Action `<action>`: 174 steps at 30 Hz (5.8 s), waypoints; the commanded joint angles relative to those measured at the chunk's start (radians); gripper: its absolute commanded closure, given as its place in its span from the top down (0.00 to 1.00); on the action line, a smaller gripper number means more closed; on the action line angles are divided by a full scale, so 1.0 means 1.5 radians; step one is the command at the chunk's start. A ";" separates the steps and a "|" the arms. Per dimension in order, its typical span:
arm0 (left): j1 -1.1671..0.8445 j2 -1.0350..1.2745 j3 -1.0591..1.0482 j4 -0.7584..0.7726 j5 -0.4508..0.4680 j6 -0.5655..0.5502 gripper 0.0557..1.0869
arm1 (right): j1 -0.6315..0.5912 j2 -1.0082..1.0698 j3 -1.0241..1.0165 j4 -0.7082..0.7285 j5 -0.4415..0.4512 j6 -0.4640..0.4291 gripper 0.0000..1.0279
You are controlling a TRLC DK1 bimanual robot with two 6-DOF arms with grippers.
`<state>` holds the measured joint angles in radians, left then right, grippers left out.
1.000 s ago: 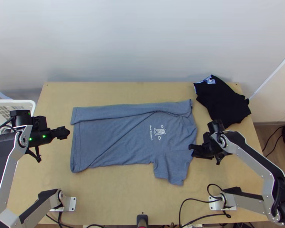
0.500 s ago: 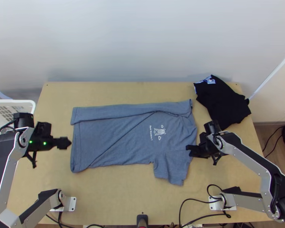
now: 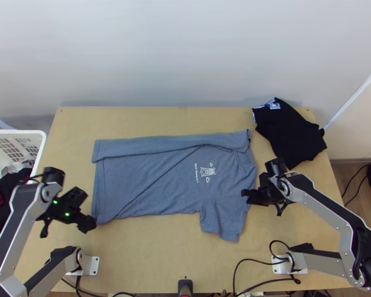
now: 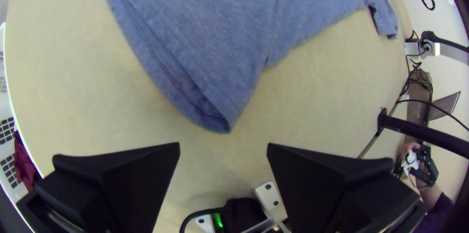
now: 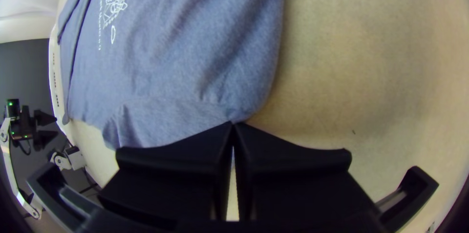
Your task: Fold the t-shirt
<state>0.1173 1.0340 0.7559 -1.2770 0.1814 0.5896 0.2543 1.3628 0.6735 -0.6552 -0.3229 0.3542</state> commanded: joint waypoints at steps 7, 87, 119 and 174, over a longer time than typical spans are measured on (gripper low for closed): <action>-0.081 0.034 -0.064 0.088 -0.008 -0.072 0.85 | 0.006 -0.018 -0.028 -0.009 0.003 -0.006 0.03; 0.026 0.449 0.476 0.264 0.030 -0.230 0.04 | -0.038 0.254 0.541 -0.048 0.059 -0.086 0.03; 0.036 0.755 0.685 0.299 -0.023 -0.300 0.04 | -0.061 0.541 0.748 -0.037 0.166 -0.093 0.03; 0.176 0.635 0.429 0.297 0.303 -0.249 0.95 | -0.091 0.198 0.894 -0.136 -0.242 0.148 0.97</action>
<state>0.3763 1.9556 1.4303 -0.8406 0.6289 0.1993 0.1310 1.6424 1.9713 -0.8505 -0.6643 0.5365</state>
